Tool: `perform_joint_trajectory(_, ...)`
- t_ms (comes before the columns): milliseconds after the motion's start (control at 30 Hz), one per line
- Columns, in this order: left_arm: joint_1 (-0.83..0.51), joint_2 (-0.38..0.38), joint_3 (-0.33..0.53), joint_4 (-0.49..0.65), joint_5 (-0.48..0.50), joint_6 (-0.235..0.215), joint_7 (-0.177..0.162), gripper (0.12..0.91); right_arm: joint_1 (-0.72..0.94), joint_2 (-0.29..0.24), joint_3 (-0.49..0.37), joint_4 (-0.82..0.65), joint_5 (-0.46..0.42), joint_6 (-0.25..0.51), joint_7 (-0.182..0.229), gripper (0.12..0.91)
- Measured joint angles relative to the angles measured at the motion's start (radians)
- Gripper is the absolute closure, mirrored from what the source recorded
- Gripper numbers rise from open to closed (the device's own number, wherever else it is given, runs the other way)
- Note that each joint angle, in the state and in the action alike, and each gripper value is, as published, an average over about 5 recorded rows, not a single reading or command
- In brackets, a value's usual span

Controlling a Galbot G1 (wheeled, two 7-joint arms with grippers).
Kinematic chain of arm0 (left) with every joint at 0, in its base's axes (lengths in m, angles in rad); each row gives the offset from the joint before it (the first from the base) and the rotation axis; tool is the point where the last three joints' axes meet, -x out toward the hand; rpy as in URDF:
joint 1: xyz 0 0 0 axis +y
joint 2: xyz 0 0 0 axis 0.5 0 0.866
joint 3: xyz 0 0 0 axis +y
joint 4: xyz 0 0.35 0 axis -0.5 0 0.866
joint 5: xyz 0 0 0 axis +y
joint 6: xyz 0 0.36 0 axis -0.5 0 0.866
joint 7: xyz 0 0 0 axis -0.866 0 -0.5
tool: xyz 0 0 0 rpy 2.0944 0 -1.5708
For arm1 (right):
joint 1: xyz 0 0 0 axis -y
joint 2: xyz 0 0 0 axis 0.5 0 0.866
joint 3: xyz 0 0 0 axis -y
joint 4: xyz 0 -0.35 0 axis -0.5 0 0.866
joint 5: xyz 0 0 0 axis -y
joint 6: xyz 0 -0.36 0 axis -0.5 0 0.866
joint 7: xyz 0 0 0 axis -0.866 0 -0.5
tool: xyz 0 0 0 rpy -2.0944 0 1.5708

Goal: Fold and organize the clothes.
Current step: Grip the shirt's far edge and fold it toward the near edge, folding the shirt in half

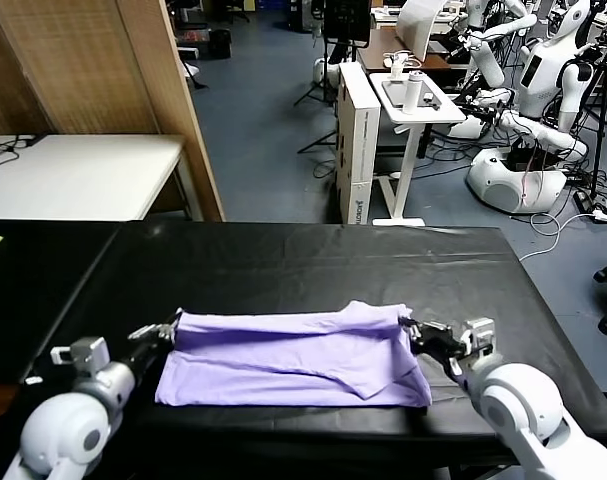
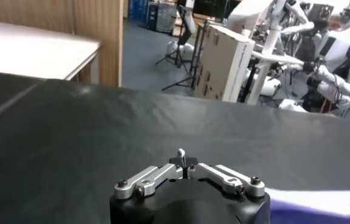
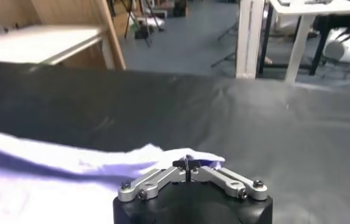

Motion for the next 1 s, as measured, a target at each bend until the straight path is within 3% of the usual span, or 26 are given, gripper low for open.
perform_joint_trajectory(367,0.160,0.008,-0.058,-0.057,0.012,-0.014,0.010,0.882,-0.058,-0.006,0.025,0.010,-0.004,-0.002,0.002,0.886)
perform_joint_trajectory(700,0.217,-0.003,-0.081,-0.067,0.014,-0.022,0.010,0.876,-0.095,-0.021,0.050,0.031,0.004,-0.002,0.001,0.857)
perform_joint_trajectory(800,0.226,-0.007,-0.091,-0.075,0.013,-0.023,0.009,0.792,-0.106,-0.022,0.048,0.034,0.002,-0.002,0.001,0.725)
perform_joint_trajectory(1000,0.253,-0.020,-0.107,-0.097,0.018,-0.024,0.006,0.430,-0.118,-0.015,0.040,0.043,-0.001,-0.002,0.011,0.346)
